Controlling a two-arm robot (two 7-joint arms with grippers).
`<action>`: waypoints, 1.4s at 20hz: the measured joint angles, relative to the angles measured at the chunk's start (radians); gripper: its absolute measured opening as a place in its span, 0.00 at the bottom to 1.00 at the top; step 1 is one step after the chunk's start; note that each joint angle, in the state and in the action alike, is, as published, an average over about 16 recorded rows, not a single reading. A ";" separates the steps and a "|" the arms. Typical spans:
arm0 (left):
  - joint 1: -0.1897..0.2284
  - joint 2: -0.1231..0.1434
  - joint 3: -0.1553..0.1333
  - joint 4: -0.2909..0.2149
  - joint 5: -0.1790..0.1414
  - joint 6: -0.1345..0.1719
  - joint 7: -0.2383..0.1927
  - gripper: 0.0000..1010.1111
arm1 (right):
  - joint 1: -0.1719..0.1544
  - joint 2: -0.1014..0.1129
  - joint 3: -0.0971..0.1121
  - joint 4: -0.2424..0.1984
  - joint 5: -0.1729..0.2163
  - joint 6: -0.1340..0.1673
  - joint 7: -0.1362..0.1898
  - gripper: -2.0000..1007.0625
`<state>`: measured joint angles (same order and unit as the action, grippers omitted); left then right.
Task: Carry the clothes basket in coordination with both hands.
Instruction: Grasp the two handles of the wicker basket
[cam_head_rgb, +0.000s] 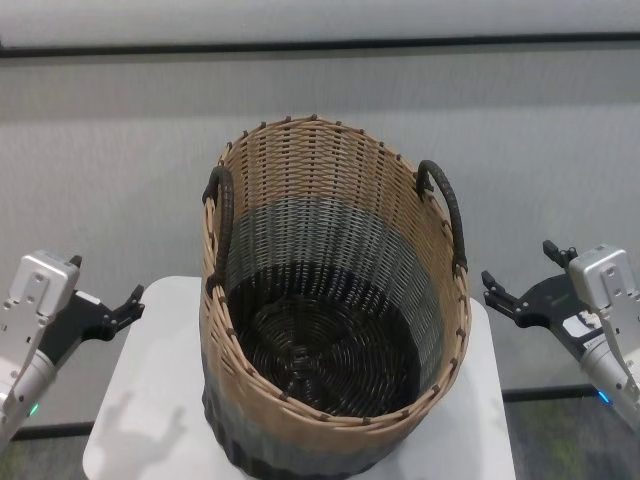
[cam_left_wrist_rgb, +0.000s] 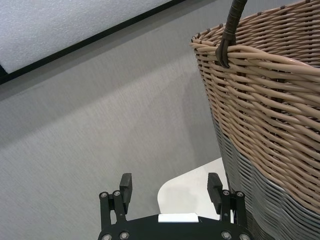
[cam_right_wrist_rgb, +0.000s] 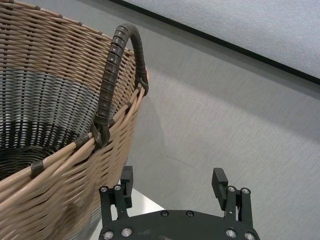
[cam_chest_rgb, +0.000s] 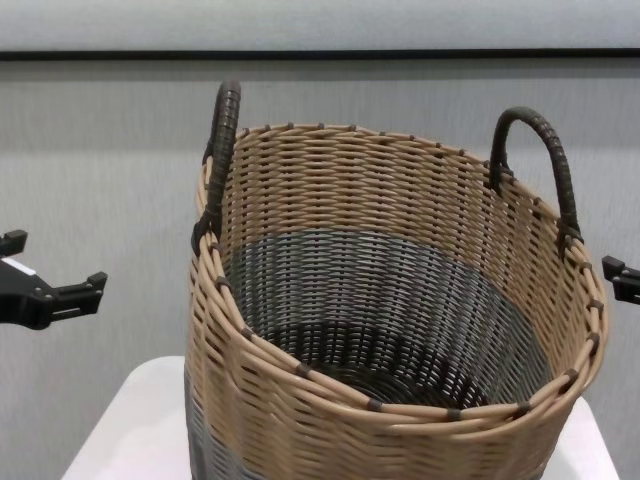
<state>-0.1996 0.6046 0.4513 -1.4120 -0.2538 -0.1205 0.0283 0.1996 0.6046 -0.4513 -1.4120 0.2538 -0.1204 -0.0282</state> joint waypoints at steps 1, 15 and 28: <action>0.000 0.000 0.000 0.000 0.000 0.000 0.000 0.99 | 0.000 0.000 0.000 0.000 0.000 0.000 0.000 0.99; 0.000 0.000 0.000 0.000 0.000 0.000 0.000 0.99 | 0.000 0.000 0.000 0.000 0.000 0.000 0.000 0.99; 0.000 0.000 0.000 0.000 0.000 0.000 0.000 0.99 | 0.000 0.000 0.000 0.000 0.000 0.000 0.000 0.99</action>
<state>-0.1996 0.6046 0.4513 -1.4120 -0.2538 -0.1205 0.0283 0.1996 0.6046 -0.4513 -1.4121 0.2538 -0.1204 -0.0283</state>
